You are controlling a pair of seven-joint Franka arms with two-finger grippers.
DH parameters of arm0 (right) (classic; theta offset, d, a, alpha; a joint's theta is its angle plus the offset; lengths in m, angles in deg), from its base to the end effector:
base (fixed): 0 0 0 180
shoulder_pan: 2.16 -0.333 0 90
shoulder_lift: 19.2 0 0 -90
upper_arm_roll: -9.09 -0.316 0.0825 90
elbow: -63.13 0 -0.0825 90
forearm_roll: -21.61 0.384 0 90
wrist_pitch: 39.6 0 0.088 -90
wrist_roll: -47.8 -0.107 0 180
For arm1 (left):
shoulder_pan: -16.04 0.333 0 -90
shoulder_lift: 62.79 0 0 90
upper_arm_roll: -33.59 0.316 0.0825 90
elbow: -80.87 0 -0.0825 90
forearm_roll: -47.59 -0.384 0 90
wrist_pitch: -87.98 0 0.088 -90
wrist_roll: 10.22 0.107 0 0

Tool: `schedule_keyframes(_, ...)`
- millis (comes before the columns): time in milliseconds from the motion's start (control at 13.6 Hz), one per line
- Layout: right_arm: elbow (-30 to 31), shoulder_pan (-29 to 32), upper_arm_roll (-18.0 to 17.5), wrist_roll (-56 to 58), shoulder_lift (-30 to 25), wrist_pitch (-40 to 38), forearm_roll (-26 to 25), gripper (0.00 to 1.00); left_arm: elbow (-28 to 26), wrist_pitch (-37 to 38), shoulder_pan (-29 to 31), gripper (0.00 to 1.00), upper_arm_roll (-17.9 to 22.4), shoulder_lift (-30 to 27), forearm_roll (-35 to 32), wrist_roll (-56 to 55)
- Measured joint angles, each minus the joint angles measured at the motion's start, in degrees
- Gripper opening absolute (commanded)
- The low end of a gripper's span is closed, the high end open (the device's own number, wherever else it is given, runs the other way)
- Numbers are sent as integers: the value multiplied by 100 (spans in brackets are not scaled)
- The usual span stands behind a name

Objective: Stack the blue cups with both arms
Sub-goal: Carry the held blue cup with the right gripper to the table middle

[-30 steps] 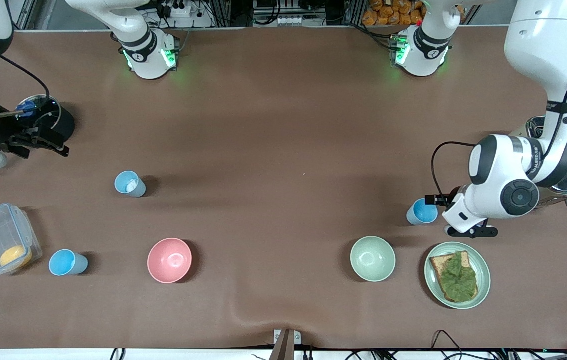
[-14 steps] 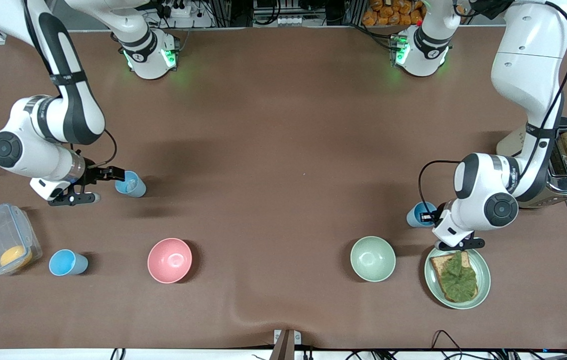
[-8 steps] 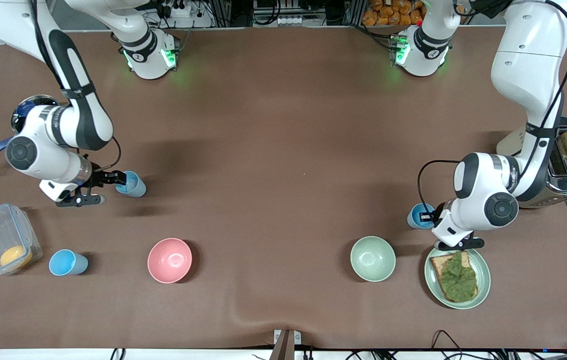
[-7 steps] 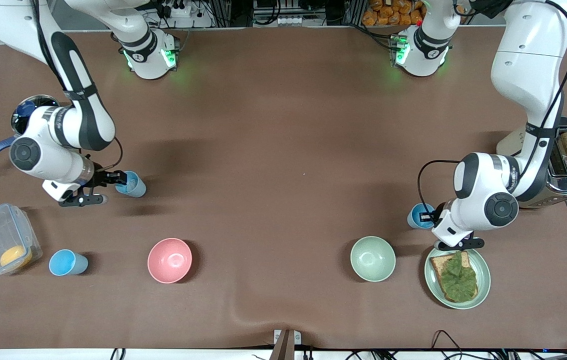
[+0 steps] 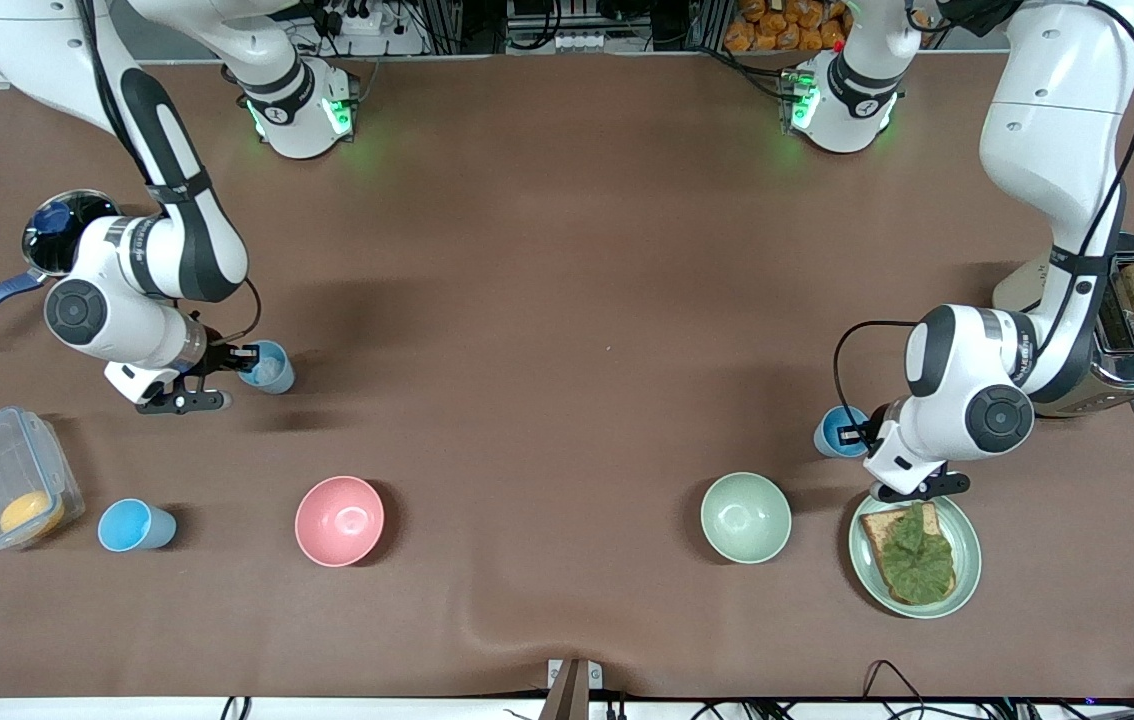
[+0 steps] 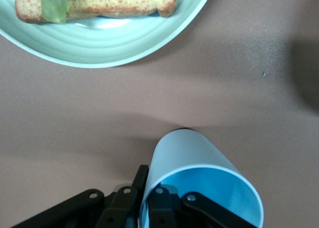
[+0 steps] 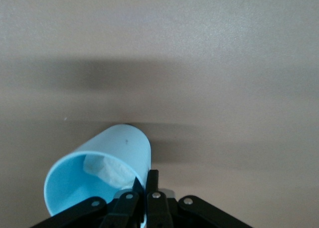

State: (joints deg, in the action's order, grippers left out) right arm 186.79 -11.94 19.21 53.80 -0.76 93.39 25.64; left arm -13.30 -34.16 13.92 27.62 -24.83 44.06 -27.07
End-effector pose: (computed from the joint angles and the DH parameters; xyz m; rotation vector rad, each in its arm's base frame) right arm 0.5497 -0.0024 0.2374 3.1313 0.0806 -0.2400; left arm 0.6627 -0.0842 0.2162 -3.1030 -0.2052 0.2646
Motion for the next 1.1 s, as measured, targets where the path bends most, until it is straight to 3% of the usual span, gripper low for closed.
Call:
schedule_keyframes(293, -344, -281, -123, -597, -1, -485, 13, 0, 0, 3, -8, 0, 5, 0, 0, -13)
schedule_keyframes(733, -979, -982, -1101, -2436, 58, -784, 110, 0, 0, 8, -17, 0, 12, -1, 0, -75)
schedule_keyframes(1099, -1596, -1716, -1582, -3324, 544, -754, 451, 0, 1, 12, -29, 0, 19, -2, 0, -90)
